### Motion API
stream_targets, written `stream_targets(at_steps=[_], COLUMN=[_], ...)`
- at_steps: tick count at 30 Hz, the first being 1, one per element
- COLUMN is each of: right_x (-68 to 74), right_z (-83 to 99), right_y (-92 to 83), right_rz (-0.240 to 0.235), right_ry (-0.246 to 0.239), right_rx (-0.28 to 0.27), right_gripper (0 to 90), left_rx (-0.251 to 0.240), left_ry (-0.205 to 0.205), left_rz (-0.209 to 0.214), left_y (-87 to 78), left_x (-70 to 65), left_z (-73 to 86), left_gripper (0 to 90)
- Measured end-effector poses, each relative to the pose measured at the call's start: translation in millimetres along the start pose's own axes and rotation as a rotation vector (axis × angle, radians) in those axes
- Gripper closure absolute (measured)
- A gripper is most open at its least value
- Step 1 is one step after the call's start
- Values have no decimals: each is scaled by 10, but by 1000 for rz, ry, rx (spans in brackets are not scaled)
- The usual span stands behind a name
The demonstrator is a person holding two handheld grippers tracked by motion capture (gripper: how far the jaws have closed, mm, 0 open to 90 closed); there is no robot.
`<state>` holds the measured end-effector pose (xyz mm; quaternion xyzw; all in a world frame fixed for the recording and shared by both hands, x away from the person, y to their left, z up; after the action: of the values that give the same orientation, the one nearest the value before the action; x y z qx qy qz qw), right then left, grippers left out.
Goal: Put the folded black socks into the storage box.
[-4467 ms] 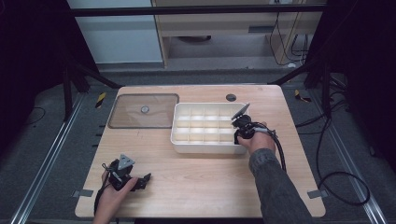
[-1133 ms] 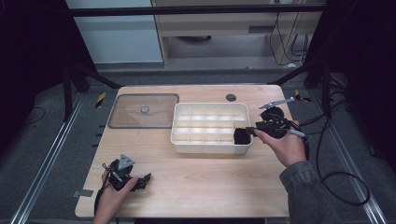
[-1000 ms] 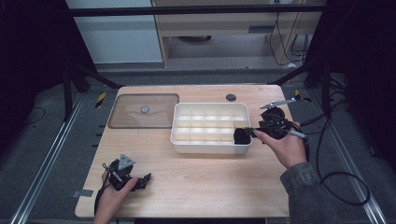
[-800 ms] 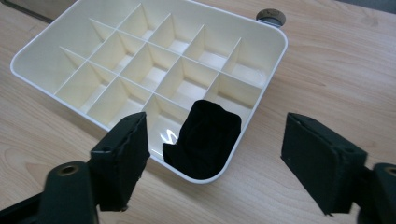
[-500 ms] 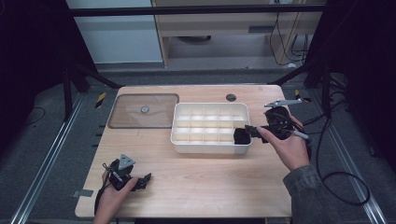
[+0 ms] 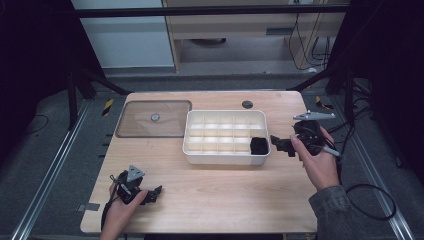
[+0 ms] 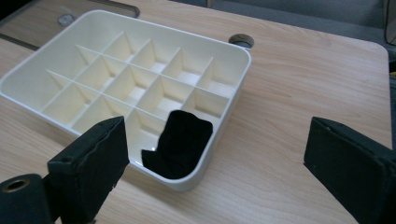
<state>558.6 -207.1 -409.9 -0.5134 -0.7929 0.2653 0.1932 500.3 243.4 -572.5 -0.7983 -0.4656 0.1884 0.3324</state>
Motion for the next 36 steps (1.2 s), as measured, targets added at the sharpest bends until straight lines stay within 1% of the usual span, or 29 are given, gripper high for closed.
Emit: stream_targets(at_steps=[2, 4, 8, 10, 13, 15, 18, 20, 25, 27, 31, 32, 35, 36], right_x=[-26, -54, -82, -110, -125, -131, -136, -128, -107, -88, -72, -62, -43, -42], right_z=[73, 174, 306, 386, 517, 615, 761, 840, 1019, 1114, 1248, 1285, 1361, 1396], right_y=[12, 30, 43, 56, 80, 105, 155, 185, 266, 314, 381, 399, 443, 467], right_rz=[4, 8, 13, 50, 69, 82, 106, 104, 92, 76, 68, 67, 57, 57], right_ry=[0, -12, -29, -66, -82, -79, -99, -101, -79, -61, -57, -45, -36, -45], right_rx=[1, 3, -25, -52, -72, -78, -64, -54, -29, -13, 10, 19, 36, 45], right_gripper=[80, 84, 84, 84, 89, 89, 91, 92, 92, 93, 93, 93, 93, 93], left_rx=[0, 0, 0, 0, 0, 0, 0, -1, -1, -1, -1, -1, -1, -1], left_ry=[0, 0, 0, 0, 0, 0, 0, 0, 0, 0, 0, 0, 0, 0], left_rz=[0, 0, 0, 0, 0, 0, 0, -1, -1, -1, -1, -1, -1, -1], left_y=[0, 0, 0, 0, 0, 0, 0, 0, 0, 0, 0, 0, 0, 0], left_x=[0, 0, -1, -1, -2, -3, -4, -4, -7, -7, -7, -7, -7, -7], left_z=[0, 0, 0, 0, 0, 0, 0, 0, 0, 0, 0, 0, 0, 0], left_gripper=[0, 0, 0, 0, 0, 0, 0, 0, 0, 0, 0, 0, 0, 0])
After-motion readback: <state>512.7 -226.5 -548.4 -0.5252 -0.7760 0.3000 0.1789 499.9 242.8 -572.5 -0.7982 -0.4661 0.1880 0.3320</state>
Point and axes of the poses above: each handheld gripper's, and its own axes: y roughly forward along the jaws, z roughly out of its underside, x roughly to its left, the point moved 9 cm from there along y, roughly forward along the jaws, and after that the axes turned 1 degree about -y, right-handed, at the moved point
